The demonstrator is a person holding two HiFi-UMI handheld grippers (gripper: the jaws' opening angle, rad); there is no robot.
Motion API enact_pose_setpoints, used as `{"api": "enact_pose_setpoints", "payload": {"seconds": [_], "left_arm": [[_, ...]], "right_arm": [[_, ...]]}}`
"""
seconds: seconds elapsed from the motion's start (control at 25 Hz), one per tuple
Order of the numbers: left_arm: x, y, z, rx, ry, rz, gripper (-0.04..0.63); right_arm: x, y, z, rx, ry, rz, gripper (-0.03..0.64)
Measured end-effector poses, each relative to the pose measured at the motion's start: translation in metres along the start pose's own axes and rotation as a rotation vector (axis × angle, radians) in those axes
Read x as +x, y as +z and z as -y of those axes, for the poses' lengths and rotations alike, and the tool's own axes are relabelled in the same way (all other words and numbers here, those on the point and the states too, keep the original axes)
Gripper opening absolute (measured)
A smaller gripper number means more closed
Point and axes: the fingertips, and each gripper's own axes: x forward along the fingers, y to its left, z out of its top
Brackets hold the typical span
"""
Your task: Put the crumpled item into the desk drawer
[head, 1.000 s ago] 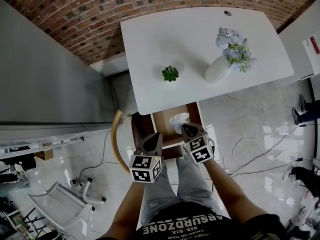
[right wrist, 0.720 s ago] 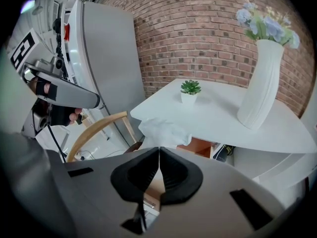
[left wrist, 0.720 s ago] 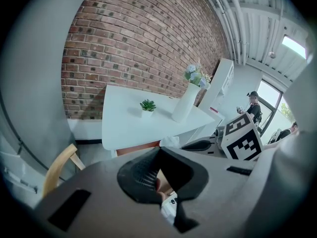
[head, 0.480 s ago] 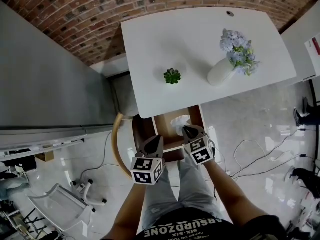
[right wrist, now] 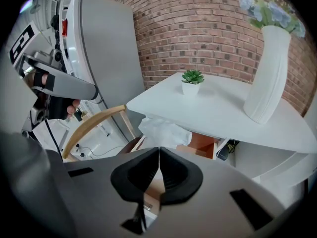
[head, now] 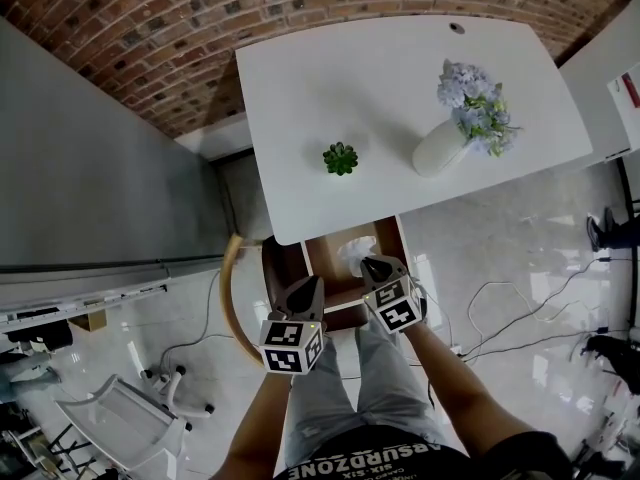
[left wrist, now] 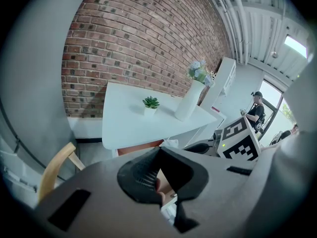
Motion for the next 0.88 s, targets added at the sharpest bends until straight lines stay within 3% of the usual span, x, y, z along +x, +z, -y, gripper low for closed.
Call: {"api": "enact_pose_setpoints", "payload": {"seconds": [0.88], "left_arm": [[0.014, -0.020, -0.005, -0.012, 0.010, -0.020, -0.003]], "right_arm": [[0.021, -0.013, 0.002, -0.031, 0.020, -0.029, 0.002]]}}
